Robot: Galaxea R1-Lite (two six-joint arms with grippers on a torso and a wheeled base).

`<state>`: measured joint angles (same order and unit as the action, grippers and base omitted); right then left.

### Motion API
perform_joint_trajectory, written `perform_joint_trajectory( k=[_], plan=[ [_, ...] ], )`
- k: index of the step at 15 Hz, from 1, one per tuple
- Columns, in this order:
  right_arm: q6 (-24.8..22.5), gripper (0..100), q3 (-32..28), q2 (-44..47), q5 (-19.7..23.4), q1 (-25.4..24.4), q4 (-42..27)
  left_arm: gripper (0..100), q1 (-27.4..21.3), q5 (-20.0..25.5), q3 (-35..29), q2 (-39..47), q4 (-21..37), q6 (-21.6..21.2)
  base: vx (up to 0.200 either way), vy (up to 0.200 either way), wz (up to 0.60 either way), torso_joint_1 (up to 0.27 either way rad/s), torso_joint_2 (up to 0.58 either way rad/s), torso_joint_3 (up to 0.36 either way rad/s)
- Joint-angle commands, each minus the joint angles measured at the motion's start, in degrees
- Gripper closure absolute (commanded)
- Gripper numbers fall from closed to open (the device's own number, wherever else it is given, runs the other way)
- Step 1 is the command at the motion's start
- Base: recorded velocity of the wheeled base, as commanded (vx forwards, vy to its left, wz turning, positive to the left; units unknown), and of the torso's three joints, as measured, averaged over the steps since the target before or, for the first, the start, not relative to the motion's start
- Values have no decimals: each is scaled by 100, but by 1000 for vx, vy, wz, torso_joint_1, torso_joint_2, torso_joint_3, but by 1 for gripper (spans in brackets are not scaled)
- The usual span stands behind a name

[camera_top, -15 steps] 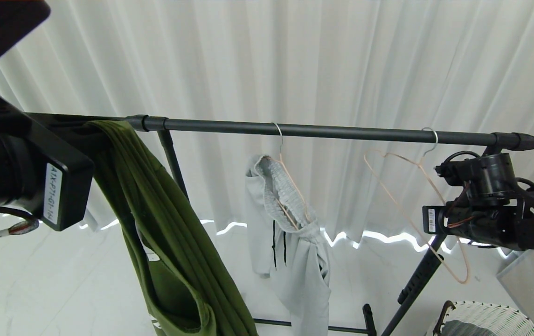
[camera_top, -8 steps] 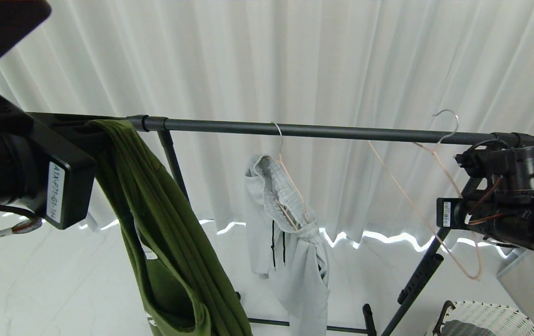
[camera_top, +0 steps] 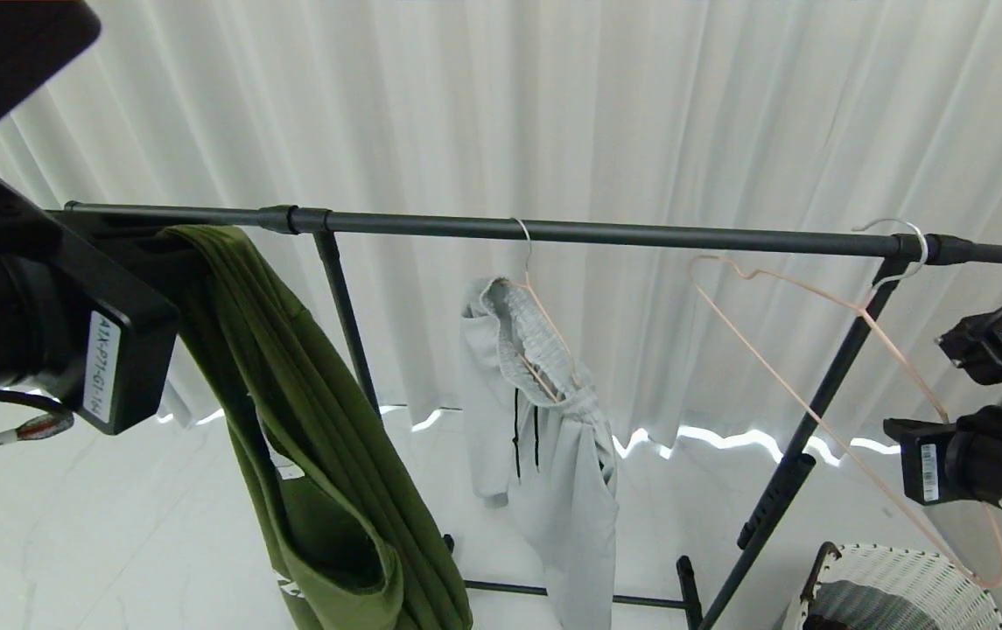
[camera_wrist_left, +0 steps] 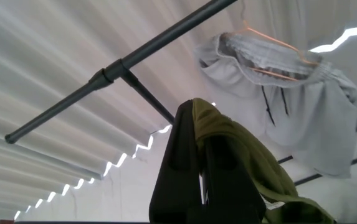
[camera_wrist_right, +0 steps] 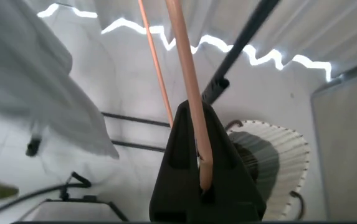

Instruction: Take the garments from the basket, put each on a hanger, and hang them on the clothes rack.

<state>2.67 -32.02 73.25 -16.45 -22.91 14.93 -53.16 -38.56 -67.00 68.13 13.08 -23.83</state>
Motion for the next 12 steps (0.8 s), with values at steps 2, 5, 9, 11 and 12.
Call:
perform_joint_trajectory(
  k=[2,5,9,11,12],
  plan=[
    [-276,100,328,-637,19,-205,-52,100,25,-3,47,7,2,1,-200,0,0,-10,0,2],
    [-285,100,381,-777,10,-1023,-43,100,25,-3,205,-28,2,1,-200,0,0,1,5,5],
    [-249,100,311,-813,10,-2113,-78,100,17,-3,310,-2,2,10,-150,0,0,-2,2,1],
    [-179,100,293,-901,19,-2728,-78,100,17,6,486,-11,2,19,0,0,0,0,0,0],
    [-47,100,293,-918,19,-3220,-78,100,25,-3,609,-2,-7,37,0,0,0,0,0,0]
  ],
)
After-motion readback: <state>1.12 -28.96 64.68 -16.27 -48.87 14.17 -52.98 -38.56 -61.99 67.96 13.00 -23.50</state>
